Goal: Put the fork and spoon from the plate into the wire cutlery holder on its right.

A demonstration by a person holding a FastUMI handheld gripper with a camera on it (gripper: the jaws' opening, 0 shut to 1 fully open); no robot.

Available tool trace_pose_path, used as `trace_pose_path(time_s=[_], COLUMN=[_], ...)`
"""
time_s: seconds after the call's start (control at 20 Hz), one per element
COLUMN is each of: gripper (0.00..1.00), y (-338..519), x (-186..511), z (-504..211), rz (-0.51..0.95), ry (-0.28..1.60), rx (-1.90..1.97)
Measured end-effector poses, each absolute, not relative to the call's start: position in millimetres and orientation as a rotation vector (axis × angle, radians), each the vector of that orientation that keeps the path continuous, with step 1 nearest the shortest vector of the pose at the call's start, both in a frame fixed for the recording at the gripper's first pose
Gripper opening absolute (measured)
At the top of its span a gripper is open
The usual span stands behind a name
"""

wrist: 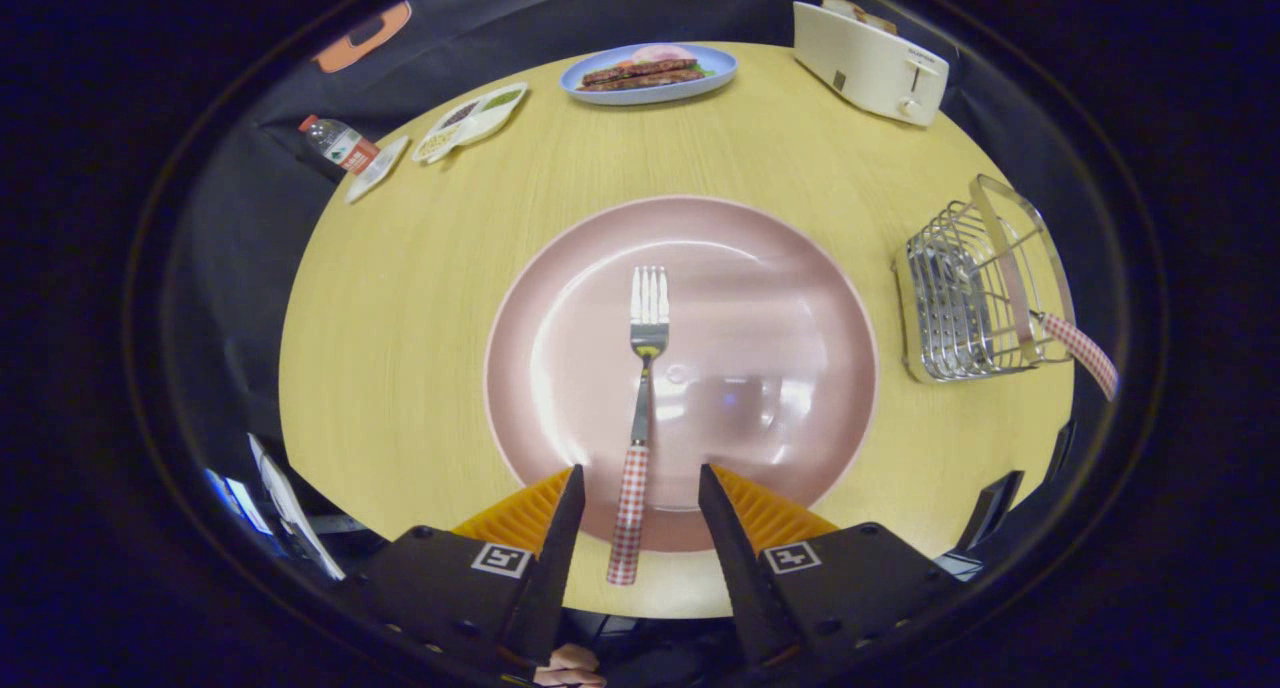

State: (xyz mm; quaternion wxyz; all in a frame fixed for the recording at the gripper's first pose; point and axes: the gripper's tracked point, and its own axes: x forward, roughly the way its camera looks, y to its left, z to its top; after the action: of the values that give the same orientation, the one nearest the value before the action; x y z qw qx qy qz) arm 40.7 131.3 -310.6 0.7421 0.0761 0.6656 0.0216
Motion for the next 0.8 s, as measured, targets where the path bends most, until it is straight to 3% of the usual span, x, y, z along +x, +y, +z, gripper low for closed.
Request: trace_pose_path(time_s=[0.05,0.1,0.4,0.5,0.55,0.8], gripper=[0.49,0.42,0.13,0.14,0.01,0.01], y=[129.8,130.5,128.6,129.7,124.7,115.2], x=[39.3,38.2,27.1,27.6,28.9,26.7], z=[-312.8,-312.7,-314.6,-311.2,-307.1,-273.8], rz=[0.043,0.048,0.063,0.063,0.064,0.095], ry=[1.466,1.475,1.533,1.528,1.527,1.519], rx=[0.173,0.182,0.22,0.229,0.211,0.221])
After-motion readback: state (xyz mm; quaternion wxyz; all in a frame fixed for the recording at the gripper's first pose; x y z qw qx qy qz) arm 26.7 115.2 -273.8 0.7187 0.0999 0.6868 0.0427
